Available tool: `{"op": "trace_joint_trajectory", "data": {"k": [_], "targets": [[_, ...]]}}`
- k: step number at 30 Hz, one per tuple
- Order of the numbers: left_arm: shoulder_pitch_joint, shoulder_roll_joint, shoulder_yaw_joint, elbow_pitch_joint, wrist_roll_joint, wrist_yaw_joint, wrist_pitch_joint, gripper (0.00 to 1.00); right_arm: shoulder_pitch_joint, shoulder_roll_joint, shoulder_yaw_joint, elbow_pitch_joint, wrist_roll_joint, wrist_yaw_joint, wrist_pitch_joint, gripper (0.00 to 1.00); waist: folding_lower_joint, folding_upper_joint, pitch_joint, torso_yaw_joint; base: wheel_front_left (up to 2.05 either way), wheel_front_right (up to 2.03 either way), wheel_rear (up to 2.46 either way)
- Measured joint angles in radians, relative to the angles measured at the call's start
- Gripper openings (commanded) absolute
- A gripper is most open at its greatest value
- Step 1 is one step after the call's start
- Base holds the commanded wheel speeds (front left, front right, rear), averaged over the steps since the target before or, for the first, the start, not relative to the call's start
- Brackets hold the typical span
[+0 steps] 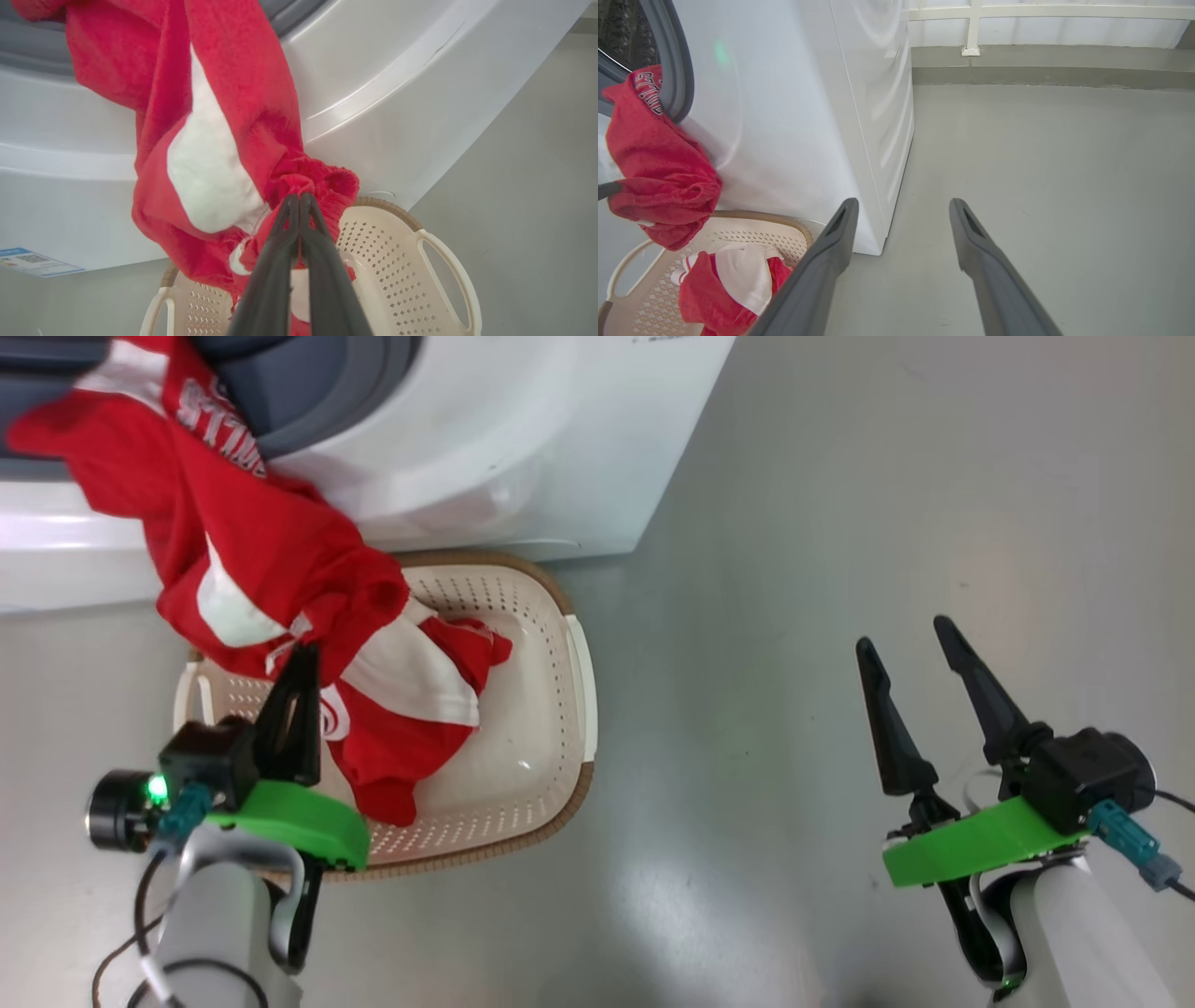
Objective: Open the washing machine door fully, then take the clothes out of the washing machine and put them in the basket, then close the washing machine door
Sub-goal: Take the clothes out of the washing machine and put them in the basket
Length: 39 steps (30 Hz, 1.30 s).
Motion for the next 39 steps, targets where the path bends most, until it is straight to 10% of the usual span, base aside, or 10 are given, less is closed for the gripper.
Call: {"op": "trace_joint_trajectory", "data": {"k": [39], "targets": [[-0.343, 0.053, -0.209, 0.577, -0.100, -0.010, 0.000, 0.00, -0.109, -0.002, 0.035, -0.025, 0.041, 0.000, 0.000, 1.00, 0.0000, 0.0000, 0.215, -0.050, 0.00, 0.00, 0.00]]}}
